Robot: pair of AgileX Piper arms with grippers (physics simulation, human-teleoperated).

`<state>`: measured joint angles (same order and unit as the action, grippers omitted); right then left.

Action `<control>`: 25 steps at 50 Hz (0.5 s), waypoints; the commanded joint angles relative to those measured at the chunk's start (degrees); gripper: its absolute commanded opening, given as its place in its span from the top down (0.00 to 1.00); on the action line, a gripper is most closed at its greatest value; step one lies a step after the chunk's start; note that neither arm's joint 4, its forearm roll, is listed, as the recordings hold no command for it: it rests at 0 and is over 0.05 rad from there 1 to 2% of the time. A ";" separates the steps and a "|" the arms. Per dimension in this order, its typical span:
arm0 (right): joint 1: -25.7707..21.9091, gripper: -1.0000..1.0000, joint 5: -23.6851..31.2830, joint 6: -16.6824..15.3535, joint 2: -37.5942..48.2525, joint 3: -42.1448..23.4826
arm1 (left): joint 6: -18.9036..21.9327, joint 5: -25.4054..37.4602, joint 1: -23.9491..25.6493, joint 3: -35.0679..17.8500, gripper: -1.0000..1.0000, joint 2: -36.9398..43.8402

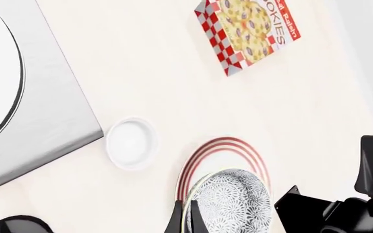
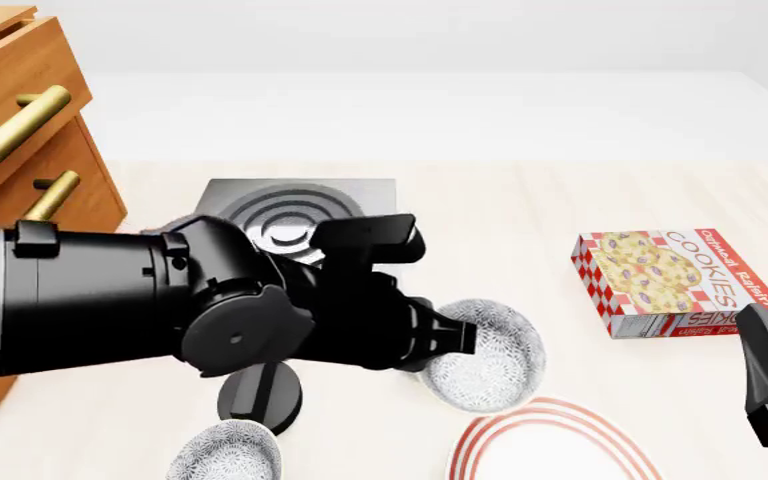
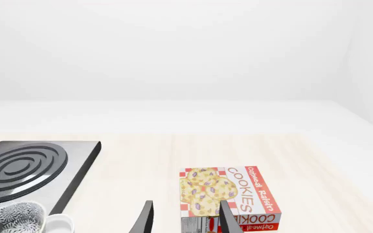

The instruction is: Pick the akita bowl on the wooden cabinet and place it on the plate.

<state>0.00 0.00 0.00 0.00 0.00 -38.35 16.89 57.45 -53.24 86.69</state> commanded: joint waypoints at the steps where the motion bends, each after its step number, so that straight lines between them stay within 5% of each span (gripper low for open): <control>1: 0.00 0.00 0.00 0.00 0.00 0.00 | 0.56 -0.73 0.44 -1.24 1.00 2.26; 25: 0.00 0.00 0.00 0.00 0.00 0.00 | 1.02 0.22 2.99 -3.89 1.00 4.36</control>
<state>0.00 0.00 0.00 0.00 0.00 -37.65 17.13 59.58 -56.02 90.31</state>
